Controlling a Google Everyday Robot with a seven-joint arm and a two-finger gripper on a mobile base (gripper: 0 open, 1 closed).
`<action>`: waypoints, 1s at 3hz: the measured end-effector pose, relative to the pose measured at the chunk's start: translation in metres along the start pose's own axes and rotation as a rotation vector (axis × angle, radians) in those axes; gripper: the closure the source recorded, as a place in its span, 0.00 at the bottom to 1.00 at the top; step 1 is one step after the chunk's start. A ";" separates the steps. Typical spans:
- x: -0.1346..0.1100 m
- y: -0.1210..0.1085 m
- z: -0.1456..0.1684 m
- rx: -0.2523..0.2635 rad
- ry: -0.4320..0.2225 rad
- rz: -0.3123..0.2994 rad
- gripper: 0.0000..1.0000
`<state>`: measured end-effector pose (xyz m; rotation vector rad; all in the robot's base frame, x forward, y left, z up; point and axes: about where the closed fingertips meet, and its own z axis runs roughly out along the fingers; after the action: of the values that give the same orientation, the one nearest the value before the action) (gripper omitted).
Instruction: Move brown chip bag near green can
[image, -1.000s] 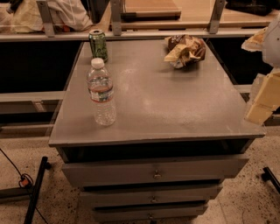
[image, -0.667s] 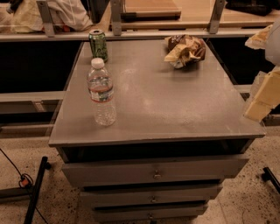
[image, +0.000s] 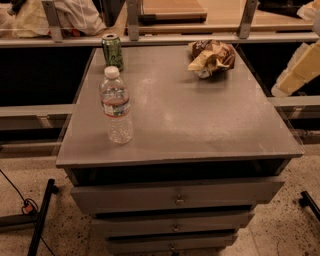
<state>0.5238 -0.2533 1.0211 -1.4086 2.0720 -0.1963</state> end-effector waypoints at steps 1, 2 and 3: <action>-0.012 -0.061 0.018 0.085 -0.077 0.045 0.00; -0.023 -0.114 0.061 0.134 -0.104 0.092 0.00; -0.025 -0.148 0.118 0.135 -0.098 0.152 0.00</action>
Offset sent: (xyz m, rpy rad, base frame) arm 0.2193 -0.0207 0.0020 0.1410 -0.1916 -0.1431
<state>0.7139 -0.2682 1.0030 -1.1530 2.0351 -0.1959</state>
